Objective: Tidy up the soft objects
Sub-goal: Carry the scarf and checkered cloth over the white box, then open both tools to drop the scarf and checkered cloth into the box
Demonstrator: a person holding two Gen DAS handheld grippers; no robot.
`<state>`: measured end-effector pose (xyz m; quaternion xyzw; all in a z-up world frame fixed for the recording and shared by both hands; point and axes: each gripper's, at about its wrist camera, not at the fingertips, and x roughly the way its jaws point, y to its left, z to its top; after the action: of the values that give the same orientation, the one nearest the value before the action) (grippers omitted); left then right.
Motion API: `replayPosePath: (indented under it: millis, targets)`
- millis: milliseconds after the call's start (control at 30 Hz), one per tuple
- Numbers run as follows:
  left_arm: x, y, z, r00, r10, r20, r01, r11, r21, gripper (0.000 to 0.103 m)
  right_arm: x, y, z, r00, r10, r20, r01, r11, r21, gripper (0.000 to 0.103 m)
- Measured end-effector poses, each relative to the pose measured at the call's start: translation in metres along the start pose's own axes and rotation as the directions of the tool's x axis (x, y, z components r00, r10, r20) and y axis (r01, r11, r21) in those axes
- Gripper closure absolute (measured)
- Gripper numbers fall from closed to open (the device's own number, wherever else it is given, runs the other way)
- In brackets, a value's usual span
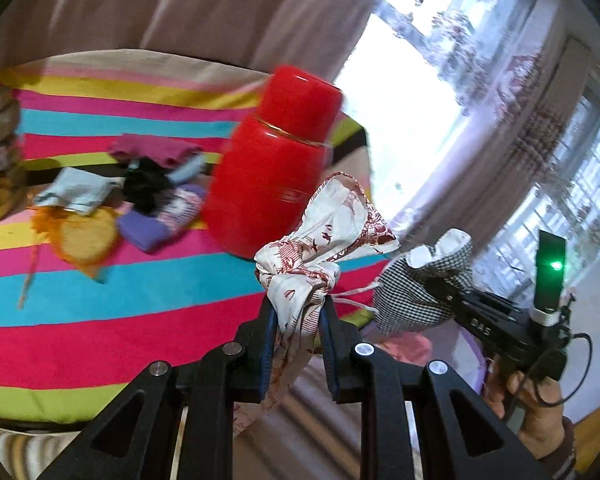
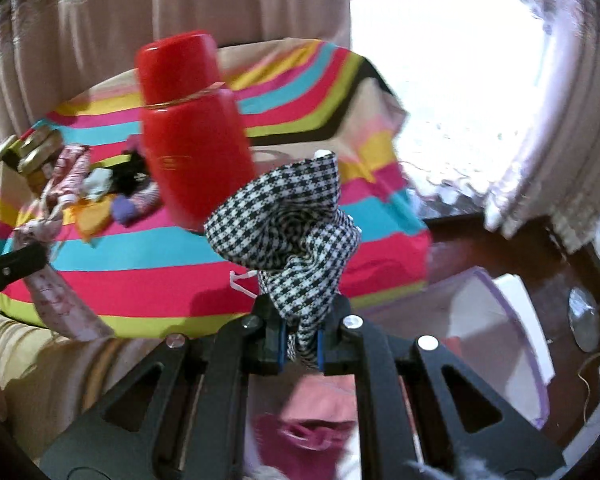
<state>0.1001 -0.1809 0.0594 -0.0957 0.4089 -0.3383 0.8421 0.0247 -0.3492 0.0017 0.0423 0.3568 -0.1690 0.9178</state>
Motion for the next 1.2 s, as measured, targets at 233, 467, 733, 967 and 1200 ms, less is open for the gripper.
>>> replayPosePath:
  millis: [233, 467, 733, 967, 1200]
  targets:
    - [0.026, -0.055, -0.016, 0.985, -0.131, -0.11, 0.138, 0.989, 0.06, 0.081, -0.015, -0.05, -0.012, 0.995, -0.092, -0.03, 0.093, 0.995, 0.039, 0.09]
    - [0.049, -0.104, -0.034, 0.946, -0.241, -0.217, 0.267, 0.959, 0.097, 0.081, -0.031, -0.102, -0.037, 0.982, -0.17, -0.085, 0.178, 0.98, 0.094, 0.09]
    - [0.064, -0.127, -0.047, 0.882, -0.327, -0.339, 0.378, 0.921, 0.096, 0.054, -0.036, -0.134, -0.052, 0.962, -0.224, -0.154, 0.244, 0.962, 0.126, 0.078]
    - [0.059, -0.124, -0.045, 0.896, -0.308, -0.319, 0.356, 0.928, 0.106, 0.044, -0.037, -0.134, -0.049, 0.965, -0.222, -0.137, 0.243, 0.956, 0.164, 0.03]
    - [0.051, -0.104, -0.035, 0.935, -0.242, -0.258, 0.281, 0.951, 0.125, 0.044, -0.031, -0.106, -0.04, 0.978, -0.175, -0.114, 0.188, 0.975, 0.114, 0.029]
